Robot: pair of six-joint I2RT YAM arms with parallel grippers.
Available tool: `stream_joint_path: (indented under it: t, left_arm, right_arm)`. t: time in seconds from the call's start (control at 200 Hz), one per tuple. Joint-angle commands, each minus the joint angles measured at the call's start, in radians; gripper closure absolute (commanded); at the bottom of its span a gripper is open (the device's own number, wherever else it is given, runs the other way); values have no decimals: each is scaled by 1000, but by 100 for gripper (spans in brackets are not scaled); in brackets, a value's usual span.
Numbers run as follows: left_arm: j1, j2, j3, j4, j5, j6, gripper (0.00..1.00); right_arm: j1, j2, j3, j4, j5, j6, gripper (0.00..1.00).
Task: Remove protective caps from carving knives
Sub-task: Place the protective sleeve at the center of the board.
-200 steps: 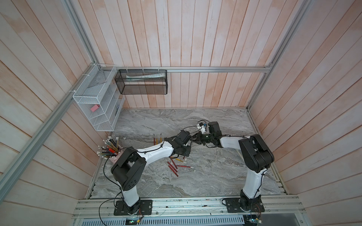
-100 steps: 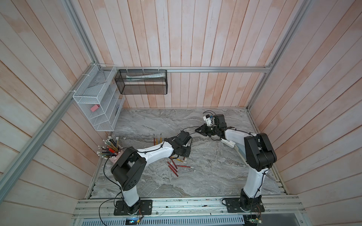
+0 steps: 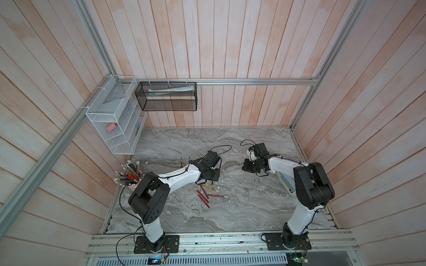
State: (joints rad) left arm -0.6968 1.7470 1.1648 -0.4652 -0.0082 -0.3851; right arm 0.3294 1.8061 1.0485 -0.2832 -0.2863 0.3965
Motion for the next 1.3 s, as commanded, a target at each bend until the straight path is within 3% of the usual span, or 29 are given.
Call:
stream_joint_path:
  t: [0.0, 0.48, 0.89, 1.295]
  left_arm:
    - [26, -32, -2, -18, -24, 4, 100]
    - [80, -32, 5, -19, -18, -7, 100]
    - [91, -26, 6, -17, -18, -10, 100]
    - [95, -22, 9, -15, -27, -6, 100]
  right_arm:
    - [36, -21, -21, -51, 43, -30, 100]
    - [49, -16, -63, -80, 111, -47, 98]
    - [45, -32, -91, -68, 116, -45, 78]
    - [43, -36, -106, -53, 95, -35, 72]
